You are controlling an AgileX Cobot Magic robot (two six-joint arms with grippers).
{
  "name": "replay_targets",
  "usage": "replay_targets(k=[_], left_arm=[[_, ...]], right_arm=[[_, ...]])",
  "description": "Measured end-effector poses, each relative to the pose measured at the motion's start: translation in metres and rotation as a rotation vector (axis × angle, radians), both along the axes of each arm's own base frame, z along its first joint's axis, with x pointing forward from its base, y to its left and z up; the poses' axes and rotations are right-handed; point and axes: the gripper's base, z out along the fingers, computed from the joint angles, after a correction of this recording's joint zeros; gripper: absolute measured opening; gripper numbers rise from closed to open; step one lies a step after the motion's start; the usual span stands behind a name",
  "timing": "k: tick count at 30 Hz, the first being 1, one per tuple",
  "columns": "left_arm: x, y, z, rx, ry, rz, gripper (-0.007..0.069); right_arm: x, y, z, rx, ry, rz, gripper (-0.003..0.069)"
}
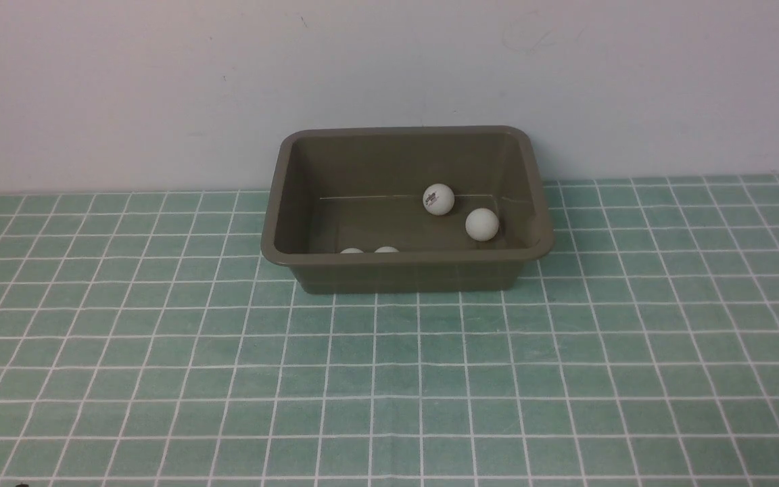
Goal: Put the table tennis balls in the box on the green coffee tablecloth.
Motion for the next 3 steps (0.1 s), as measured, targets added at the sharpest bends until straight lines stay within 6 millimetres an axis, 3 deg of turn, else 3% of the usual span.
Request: replay_targets(k=[3], left_arm=[[0.0000,0.0000,0.0000,0.000,0.000,0.000,0.0384]], right_arm=[[0.0000,0.0000,0.0000,0.000,0.000,0.000,0.0462]])
